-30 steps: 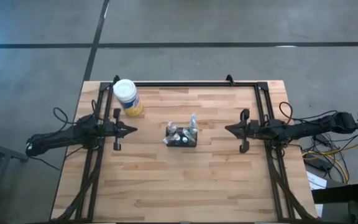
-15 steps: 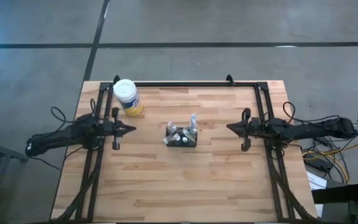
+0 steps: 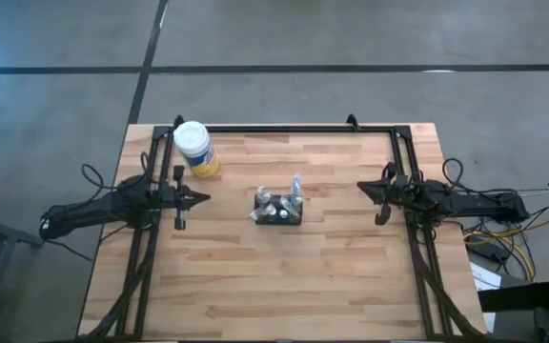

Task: Pick & Place toothbrushing station
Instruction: Return to Home Position

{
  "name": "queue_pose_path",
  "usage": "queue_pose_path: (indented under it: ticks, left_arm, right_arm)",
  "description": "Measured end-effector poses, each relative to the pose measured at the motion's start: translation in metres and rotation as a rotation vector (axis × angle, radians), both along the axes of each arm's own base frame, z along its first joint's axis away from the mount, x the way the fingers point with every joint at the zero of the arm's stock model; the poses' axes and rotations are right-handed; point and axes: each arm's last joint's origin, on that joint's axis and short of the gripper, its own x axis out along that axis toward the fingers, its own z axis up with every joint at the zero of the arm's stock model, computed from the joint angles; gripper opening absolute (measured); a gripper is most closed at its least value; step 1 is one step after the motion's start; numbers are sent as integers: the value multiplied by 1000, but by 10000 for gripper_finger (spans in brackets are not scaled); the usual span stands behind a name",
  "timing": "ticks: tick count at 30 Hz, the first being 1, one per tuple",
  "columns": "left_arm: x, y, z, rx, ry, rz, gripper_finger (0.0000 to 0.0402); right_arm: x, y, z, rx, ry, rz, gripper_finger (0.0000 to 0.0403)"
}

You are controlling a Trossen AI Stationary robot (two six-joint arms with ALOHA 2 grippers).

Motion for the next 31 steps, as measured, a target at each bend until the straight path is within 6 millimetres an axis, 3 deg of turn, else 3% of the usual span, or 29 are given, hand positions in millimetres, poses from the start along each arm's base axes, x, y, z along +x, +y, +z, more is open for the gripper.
queue_pose_path:
  ticks: [31]
  left_arm:
    - [0, 3, -1, -97, -15, 115, 8]
  right_arm:
    - [0, -4, -8, -63, 99, -14, 8]
